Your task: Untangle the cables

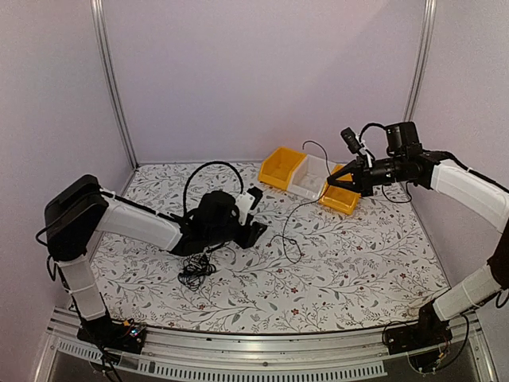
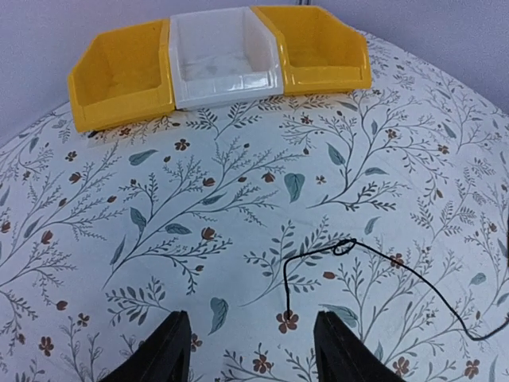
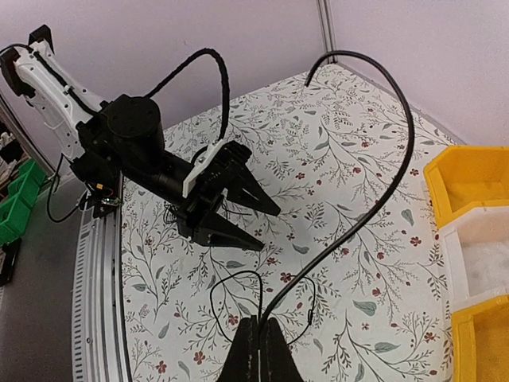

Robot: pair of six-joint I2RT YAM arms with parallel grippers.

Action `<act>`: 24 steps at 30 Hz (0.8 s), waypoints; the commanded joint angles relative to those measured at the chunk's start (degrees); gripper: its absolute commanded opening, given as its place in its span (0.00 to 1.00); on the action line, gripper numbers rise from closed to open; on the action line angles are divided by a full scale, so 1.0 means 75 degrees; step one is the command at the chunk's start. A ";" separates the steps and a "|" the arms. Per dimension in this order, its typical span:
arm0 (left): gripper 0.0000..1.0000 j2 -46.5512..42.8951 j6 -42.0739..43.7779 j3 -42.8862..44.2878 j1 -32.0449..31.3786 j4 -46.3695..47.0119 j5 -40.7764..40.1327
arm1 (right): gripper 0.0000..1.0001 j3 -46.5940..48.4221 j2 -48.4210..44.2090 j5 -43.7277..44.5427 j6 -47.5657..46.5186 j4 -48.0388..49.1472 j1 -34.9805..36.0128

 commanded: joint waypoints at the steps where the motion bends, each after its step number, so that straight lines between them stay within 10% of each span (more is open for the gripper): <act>1: 0.52 0.0913 0.0184 0.0588 -0.0001 -0.0061 0.0775 | 0.00 -0.0438 -0.0574 0.0140 -0.0580 -0.0725 -0.0344; 14: 0.48 0.2844 0.0906 0.2072 -0.0016 0.0516 0.2232 | 0.03 -0.1978 -0.1452 0.0782 -0.1348 -0.0957 -0.1636; 24: 0.18 0.3571 0.1256 0.2758 0.0002 0.0303 0.2666 | 0.05 -0.2068 -0.1065 0.0794 -0.1356 -0.0932 -0.1792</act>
